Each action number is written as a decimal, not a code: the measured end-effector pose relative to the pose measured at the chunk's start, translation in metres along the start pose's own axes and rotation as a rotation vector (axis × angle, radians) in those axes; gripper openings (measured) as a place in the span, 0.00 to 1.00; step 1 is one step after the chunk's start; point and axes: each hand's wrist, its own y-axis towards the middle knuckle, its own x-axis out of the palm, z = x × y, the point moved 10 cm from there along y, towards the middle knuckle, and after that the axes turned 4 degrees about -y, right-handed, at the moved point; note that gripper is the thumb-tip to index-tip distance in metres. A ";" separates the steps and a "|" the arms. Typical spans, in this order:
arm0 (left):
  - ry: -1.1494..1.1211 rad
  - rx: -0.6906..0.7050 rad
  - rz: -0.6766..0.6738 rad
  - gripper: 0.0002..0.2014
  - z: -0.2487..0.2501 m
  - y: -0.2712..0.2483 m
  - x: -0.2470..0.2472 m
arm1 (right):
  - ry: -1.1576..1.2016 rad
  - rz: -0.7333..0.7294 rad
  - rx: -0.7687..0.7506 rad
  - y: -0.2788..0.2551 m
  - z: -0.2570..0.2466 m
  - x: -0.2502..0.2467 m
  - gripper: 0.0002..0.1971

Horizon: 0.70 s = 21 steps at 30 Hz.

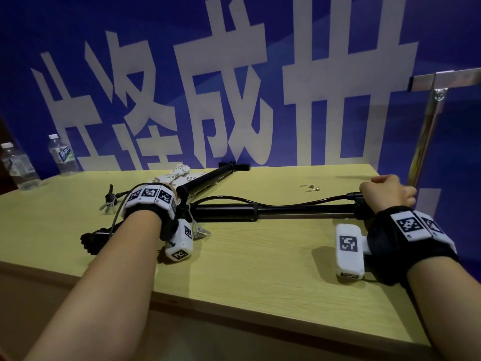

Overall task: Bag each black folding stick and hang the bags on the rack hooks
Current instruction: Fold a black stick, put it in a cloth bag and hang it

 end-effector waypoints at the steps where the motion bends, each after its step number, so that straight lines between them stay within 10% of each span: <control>1: 0.010 0.043 0.015 0.54 0.000 0.019 0.003 | 0.003 0.001 0.001 -0.001 0.000 -0.001 0.21; 2: -0.053 0.042 0.038 0.57 0.012 0.010 -0.004 | 0.010 -0.003 0.001 -0.002 -0.001 -0.001 0.21; 6: 0.066 -0.036 0.202 0.19 0.031 -0.187 -0.075 | 0.044 -0.033 0.001 -0.004 -0.003 0.002 0.20; 21: -0.225 0.139 0.413 0.11 0.069 -0.290 -0.222 | 0.088 -0.086 -0.005 -0.031 -0.027 -0.018 0.19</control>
